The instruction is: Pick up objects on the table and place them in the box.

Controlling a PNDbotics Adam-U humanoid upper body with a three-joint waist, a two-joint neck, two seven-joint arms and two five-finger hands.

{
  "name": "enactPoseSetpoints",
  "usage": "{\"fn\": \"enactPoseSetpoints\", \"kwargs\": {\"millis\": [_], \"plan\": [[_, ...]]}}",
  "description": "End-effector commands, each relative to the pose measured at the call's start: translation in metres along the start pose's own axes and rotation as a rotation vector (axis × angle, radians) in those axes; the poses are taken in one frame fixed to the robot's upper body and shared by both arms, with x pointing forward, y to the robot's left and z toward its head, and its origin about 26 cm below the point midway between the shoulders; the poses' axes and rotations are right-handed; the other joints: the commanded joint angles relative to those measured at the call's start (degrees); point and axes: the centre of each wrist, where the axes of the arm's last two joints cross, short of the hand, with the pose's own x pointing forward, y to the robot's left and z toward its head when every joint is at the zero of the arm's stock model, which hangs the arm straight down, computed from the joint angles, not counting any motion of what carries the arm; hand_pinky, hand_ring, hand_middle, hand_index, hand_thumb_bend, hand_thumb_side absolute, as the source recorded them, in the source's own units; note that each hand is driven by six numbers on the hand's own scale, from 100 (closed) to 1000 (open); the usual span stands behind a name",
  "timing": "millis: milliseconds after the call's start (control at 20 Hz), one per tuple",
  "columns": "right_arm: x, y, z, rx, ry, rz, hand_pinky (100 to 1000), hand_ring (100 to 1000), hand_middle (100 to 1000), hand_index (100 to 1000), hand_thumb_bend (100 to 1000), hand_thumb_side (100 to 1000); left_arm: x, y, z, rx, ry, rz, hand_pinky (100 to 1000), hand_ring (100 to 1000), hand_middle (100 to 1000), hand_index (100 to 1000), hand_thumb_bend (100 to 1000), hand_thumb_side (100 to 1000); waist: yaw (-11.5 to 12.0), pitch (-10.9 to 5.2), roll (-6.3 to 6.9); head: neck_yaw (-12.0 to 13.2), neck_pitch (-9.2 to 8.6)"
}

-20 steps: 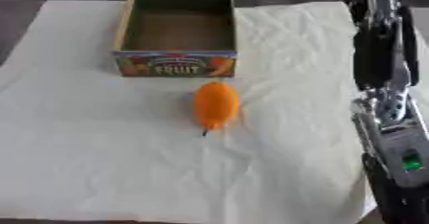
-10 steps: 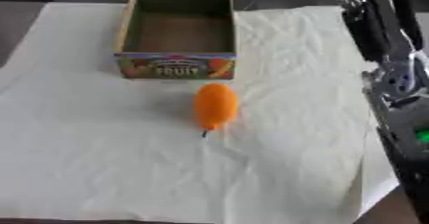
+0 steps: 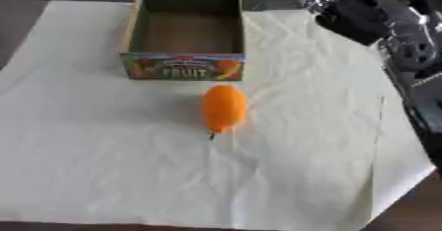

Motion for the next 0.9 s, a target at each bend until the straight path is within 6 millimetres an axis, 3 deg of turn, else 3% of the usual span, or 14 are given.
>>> {"fn": "enactPoseSetpoints", "kwargs": {"millis": [50, 200, 250, 450, 900], "plan": [[0.008, -0.012, -0.006, 0.078, -0.026, 0.097, 912, 1000, 786, 959, 100, 1000, 0.005, 0.001, -0.004, -0.019, -0.025, -0.012, 317, 393, 633, 623, 100, 756, 0.2, -1.15, 0.08, -0.1, 0.28], [0.012, -0.01, -0.01, 0.169, -0.029, 0.123, 927, 1000, 798, 980, 139, 989, 0.005, 0.001, -0.004, -0.023, -0.024, -0.012, 317, 392, 633, 623, 100, 756, 0.4, -1.12, 0.0, -0.3, 0.56], [0.013, -0.009, -0.011, 0.206, -0.034, 0.121, 936, 1000, 808, 998, 212, 949, 0.005, 0.001, -0.004, -0.024, -0.024, -0.012, 317, 392, 633, 622, 100, 756, 0.4, -1.09, -0.02, -0.4, 0.61], [0.018, -0.006, -0.017, 0.347, -0.057, 0.1, 946, 1000, 827, 1000, 337, 870, 0.005, 0.0, -0.004, -0.028, -0.024, -0.01, 317, 392, 633, 622, 100, 755, 0.7, -0.99, -0.08, -0.4, 0.68], [0.026, -0.002, -0.025, 0.553, -0.056, 0.059, 949, 1000, 824, 1000, 379, 799, 0.006, -0.001, -0.005, -0.027, -0.024, -0.005, 317, 391, 630, 618, 100, 753, 1.0, -0.95, -0.44, -0.7, 0.43]]}}
